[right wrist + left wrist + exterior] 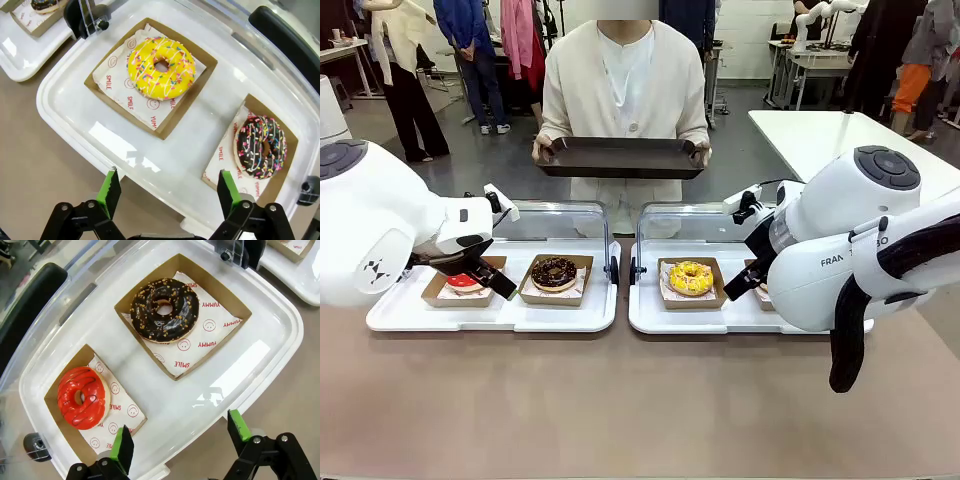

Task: Provide the desired donut to the person.
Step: Pick up and lift the Paper togo box containing the Donut pointed at by the person.

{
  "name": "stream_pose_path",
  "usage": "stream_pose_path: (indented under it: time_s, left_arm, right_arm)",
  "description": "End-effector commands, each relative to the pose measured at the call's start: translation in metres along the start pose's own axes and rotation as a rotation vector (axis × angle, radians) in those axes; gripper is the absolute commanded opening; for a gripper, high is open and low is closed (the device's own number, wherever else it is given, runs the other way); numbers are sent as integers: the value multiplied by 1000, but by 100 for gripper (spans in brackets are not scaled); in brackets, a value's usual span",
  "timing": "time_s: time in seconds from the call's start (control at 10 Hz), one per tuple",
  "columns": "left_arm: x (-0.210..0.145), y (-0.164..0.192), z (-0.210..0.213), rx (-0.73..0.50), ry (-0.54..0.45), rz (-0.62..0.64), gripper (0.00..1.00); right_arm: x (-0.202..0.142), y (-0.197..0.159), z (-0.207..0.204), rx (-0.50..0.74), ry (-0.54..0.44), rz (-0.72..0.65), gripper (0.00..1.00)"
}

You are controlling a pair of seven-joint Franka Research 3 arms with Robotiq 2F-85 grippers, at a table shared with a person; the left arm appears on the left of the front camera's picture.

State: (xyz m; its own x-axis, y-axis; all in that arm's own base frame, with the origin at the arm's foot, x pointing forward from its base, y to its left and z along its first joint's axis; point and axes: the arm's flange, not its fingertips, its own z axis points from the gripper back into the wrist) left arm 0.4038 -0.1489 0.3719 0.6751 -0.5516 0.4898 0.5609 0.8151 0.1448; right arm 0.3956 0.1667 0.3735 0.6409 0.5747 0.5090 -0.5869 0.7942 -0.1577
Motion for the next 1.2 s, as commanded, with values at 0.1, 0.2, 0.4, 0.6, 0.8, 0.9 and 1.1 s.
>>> stream_pose_path:
  time_s: [0.1,0.2,0.4,0.6,0.8,0.9,1.1]
  left_arm:
    - [0,0,0,0,0,0,100]
    - [0,0,0,0,0,0,100]
    - [0,0,0,0,0,0,100]
    - [0,0,0,0,0,0,100]
    - [0,0,0,0,0,0,100]
    - [0,0,0,0,0,0,100]
    - [0,0,0,0,0,0,100]
  right_arm:
    - [0,0,0,0,0,0,100]
    - [0,0,0,0,0,0,100]
    - [0,0,0,0,0,0,100]
    - [0,0,0,0,0,0,100]
    - [0,0,0,0,0,0,100]
    - [0,0,0,0,0,0,100]
    - [0,0,0,0,0,0,100]
